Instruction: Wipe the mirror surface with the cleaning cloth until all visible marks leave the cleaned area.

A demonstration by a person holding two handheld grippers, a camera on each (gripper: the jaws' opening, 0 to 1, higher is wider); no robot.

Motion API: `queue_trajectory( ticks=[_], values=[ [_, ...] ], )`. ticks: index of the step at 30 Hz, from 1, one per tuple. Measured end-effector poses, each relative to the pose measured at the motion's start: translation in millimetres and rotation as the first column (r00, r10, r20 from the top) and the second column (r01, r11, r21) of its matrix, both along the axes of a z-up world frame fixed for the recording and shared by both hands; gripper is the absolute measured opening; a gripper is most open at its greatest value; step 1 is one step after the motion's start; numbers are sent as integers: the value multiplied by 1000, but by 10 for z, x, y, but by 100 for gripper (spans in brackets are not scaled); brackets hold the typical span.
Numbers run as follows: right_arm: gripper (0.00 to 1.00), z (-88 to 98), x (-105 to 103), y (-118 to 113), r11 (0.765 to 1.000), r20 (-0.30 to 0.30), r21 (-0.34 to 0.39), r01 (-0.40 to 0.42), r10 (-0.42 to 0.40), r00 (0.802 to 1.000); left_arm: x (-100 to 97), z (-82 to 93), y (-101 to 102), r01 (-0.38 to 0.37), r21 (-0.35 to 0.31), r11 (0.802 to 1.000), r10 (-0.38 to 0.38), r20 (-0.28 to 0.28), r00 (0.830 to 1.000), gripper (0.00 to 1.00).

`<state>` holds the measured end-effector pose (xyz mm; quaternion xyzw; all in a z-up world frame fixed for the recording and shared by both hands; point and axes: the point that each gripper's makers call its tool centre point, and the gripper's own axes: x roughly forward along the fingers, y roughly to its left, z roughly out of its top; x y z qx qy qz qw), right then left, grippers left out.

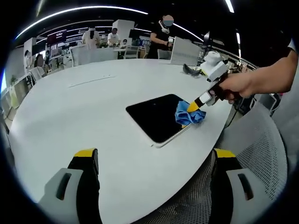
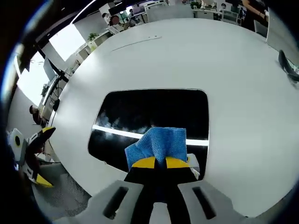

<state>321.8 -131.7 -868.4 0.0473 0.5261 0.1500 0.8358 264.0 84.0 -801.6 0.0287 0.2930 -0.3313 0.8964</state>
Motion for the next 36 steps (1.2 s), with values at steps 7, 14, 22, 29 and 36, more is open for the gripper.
queue_trajectory(
  ticks=[7,14,22,29,36],
  values=[
    [0,1,-144,7,1000,-25,24,11,-10,1000,39,-1,46,-13,10,1000,12,20,1000,99],
    [0,1,-219,6,1000,-55,22,-10,11,998,63,22,70,-36,-9,999,36,22,999,99],
    [0,-4,-315,29,1000,-73,18,-25,26,997,81,3,95,-44,3,999,44,21,999,99],
    [0,-15,-311,22,999,-81,27,-28,30,996,79,7,97,-41,3,999,41,25,999,99],
    [0,10,-310,38,998,-78,23,-63,64,995,87,40,84,-42,-14,999,43,31,999,99]
  ],
)
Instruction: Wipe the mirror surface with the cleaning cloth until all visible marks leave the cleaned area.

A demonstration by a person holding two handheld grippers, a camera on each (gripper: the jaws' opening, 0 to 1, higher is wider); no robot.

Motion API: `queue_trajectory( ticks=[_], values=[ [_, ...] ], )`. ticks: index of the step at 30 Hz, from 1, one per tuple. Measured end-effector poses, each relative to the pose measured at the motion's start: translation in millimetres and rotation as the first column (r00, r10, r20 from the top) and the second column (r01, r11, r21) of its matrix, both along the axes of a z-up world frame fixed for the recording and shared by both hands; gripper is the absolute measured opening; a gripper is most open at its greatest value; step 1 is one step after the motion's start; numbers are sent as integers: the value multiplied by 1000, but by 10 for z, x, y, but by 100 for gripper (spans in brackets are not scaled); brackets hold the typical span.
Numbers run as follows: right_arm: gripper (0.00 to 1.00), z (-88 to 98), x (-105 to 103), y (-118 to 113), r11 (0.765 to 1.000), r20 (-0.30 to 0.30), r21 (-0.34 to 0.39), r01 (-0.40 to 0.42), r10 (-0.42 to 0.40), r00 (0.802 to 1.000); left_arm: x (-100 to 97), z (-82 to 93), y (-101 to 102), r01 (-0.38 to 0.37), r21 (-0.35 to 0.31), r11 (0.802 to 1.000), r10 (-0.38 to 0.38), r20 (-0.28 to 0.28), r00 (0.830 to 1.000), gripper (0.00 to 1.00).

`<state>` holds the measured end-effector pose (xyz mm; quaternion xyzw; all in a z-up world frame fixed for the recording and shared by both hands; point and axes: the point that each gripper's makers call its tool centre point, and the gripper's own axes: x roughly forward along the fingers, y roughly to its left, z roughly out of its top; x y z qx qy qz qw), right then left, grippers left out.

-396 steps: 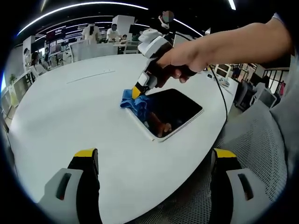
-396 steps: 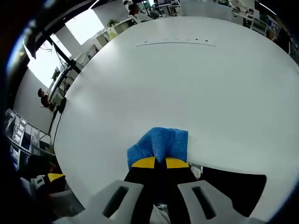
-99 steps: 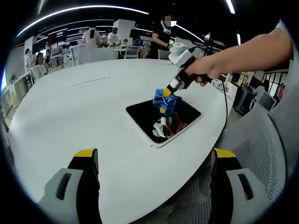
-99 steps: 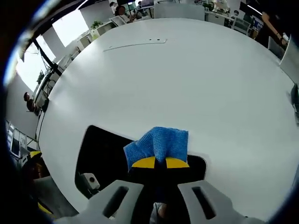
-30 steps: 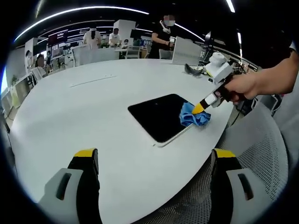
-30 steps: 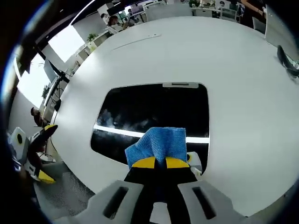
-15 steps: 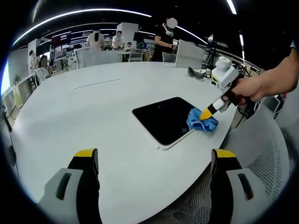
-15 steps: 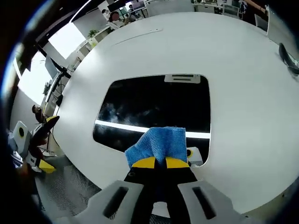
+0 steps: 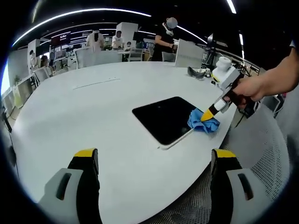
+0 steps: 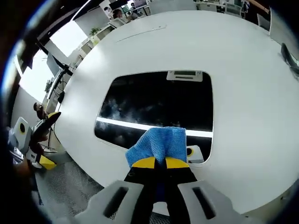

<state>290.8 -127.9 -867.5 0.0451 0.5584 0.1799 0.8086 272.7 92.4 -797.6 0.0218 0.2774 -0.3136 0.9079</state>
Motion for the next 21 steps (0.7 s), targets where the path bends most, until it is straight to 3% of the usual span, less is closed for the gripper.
queue_trajectory(
  ticks=[2,21],
  values=[
    [0,35,52,-21,1000,26,-15,-10,10,1000,-4,3,-5,0,-7,1000,0,-3,1000,99],
    [0,-5,61,-135,1000,8,10,16,-16,1000,-23,5,-23,7,-8,1000,-7,-8,1000,99]
  ],
)
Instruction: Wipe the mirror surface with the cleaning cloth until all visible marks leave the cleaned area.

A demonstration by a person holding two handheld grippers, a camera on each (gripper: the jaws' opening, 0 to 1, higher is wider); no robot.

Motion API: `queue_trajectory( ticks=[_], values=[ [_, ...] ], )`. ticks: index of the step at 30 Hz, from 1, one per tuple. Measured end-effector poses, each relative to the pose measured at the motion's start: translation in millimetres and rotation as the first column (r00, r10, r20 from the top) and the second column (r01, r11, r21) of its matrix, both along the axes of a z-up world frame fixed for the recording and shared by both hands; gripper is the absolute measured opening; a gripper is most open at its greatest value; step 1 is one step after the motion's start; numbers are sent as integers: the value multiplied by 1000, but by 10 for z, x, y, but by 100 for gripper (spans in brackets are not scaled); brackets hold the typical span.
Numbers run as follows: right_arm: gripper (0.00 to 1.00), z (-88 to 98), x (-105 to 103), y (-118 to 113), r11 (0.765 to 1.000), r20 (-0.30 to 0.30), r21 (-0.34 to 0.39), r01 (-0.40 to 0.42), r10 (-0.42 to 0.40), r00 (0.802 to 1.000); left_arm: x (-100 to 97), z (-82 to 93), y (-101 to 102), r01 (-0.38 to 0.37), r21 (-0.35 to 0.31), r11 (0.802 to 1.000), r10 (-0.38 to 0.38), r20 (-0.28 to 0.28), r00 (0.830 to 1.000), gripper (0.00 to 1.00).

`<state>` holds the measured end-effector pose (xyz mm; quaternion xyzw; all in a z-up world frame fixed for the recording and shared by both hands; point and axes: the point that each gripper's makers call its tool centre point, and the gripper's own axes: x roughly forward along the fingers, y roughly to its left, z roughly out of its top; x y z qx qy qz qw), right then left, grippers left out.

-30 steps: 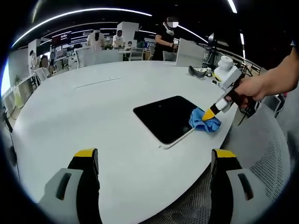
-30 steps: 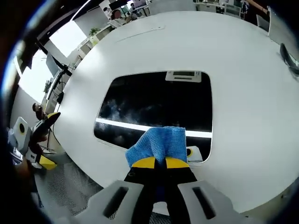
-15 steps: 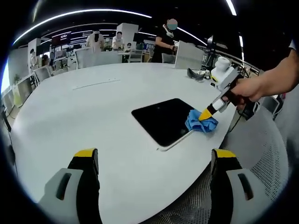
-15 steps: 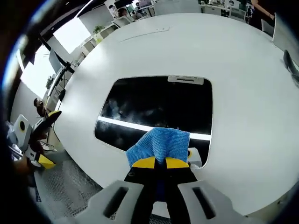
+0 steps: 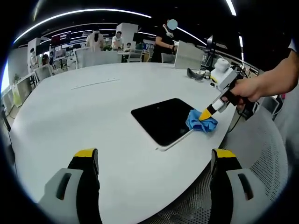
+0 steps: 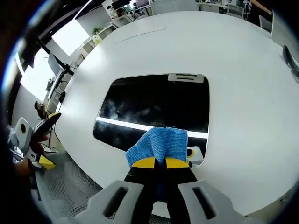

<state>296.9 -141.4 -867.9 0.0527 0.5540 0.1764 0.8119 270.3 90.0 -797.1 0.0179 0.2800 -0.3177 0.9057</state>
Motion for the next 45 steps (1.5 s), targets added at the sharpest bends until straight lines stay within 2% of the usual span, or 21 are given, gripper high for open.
queue_trajectory(
  ticks=[15,31,45],
  values=[
    [0,3,-1,-283,999,3,-1,45,-45,999,-5,-22,2,3,4,1000,-3,-6,1000,99],
    [0,-4,11,-331,999,-3,-12,39,-39,999,-9,-41,6,3,8,1000,-2,-15,1000,99],
    [0,3,196,-319,999,4,-28,34,-34,999,-6,-40,12,1,7,1000,-1,-13,1000,99]
  ],
)
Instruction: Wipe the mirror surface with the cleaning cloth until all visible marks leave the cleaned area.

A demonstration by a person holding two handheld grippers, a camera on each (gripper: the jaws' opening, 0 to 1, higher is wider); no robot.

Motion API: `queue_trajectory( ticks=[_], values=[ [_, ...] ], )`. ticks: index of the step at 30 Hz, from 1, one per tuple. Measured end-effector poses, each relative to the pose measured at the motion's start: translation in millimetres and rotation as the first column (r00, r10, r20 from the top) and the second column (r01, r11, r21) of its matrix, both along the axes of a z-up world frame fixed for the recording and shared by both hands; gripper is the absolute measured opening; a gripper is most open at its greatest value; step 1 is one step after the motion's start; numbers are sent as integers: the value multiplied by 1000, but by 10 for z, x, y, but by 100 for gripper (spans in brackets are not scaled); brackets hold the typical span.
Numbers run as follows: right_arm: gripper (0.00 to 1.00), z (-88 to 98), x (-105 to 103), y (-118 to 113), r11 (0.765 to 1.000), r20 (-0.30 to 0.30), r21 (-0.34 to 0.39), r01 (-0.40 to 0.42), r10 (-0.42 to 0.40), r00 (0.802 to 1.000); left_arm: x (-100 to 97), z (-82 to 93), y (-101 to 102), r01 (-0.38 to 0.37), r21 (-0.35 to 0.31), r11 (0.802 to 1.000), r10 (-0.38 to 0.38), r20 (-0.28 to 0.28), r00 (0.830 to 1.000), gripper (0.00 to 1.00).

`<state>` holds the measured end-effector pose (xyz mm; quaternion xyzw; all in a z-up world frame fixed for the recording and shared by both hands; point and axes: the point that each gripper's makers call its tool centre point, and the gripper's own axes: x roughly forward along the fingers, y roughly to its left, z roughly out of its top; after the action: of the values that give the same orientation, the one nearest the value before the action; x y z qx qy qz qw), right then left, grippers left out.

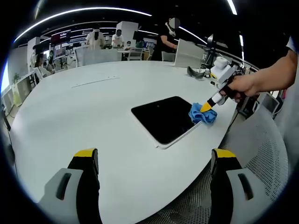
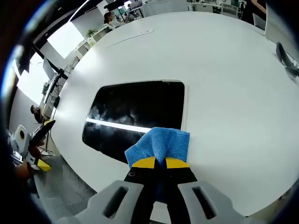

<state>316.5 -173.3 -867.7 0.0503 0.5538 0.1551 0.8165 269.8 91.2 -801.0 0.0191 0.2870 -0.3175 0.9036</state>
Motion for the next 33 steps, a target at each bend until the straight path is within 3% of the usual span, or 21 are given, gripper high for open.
queue_trajectory(
  ticks=[33],
  values=[
    [0,-11,559,33,1000,18,-28,-13,13,1000,-21,-47,8,5,13,1000,-5,-25,1000,99]
  ],
)
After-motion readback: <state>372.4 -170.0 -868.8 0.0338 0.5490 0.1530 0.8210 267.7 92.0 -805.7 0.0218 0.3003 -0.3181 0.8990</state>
